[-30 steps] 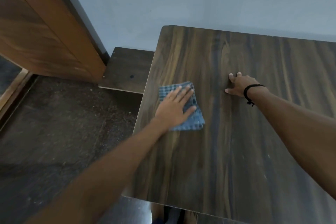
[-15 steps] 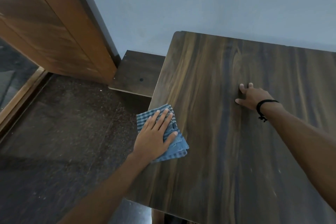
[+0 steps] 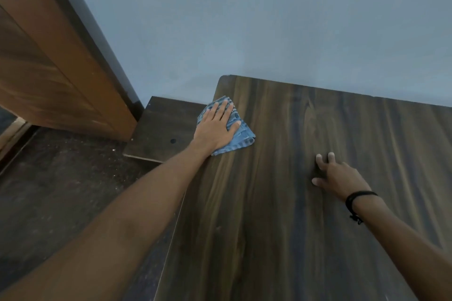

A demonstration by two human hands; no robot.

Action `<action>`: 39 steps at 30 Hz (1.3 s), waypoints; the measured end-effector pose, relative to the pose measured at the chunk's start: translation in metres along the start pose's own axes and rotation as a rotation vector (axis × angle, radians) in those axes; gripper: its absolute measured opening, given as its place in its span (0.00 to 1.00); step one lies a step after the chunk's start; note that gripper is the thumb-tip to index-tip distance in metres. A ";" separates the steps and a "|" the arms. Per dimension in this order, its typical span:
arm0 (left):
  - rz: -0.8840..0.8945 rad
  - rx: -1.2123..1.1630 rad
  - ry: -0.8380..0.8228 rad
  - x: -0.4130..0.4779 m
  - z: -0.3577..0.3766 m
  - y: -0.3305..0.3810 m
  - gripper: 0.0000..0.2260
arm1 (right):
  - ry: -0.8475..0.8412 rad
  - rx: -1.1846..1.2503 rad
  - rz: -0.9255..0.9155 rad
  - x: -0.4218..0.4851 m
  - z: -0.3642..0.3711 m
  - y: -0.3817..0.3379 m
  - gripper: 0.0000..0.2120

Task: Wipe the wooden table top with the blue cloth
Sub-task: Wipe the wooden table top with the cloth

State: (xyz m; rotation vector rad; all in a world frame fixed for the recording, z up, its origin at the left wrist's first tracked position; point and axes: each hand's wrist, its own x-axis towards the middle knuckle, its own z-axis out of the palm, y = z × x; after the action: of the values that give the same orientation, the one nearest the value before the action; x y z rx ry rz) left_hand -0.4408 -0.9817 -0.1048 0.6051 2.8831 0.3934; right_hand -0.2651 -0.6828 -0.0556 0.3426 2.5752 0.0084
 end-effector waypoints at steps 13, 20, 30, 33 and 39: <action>-0.041 0.010 0.007 0.112 -0.011 0.003 0.32 | -0.066 0.027 0.026 0.003 -0.010 0.006 0.39; 0.021 0.010 0.018 -0.041 0.015 0.030 0.33 | -0.067 0.010 0.023 -0.008 -0.018 -0.001 0.40; 0.044 0.047 0.031 -0.281 0.079 0.108 0.32 | 0.017 -0.043 -0.033 -0.050 -0.007 -0.028 0.30; 0.041 0.059 0.024 -0.319 0.087 0.124 0.31 | 0.038 -0.039 -0.115 -0.087 0.004 -0.046 0.25; 0.097 0.066 -0.015 -0.348 0.095 0.140 0.32 | 0.236 0.310 -0.106 -0.162 0.053 -0.077 0.12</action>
State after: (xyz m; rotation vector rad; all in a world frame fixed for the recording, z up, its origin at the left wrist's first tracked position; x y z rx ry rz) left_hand -0.0539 -0.9814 -0.1160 0.7574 2.8698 0.3061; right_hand -0.1232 -0.8002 -0.0236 0.3341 2.8271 -0.4164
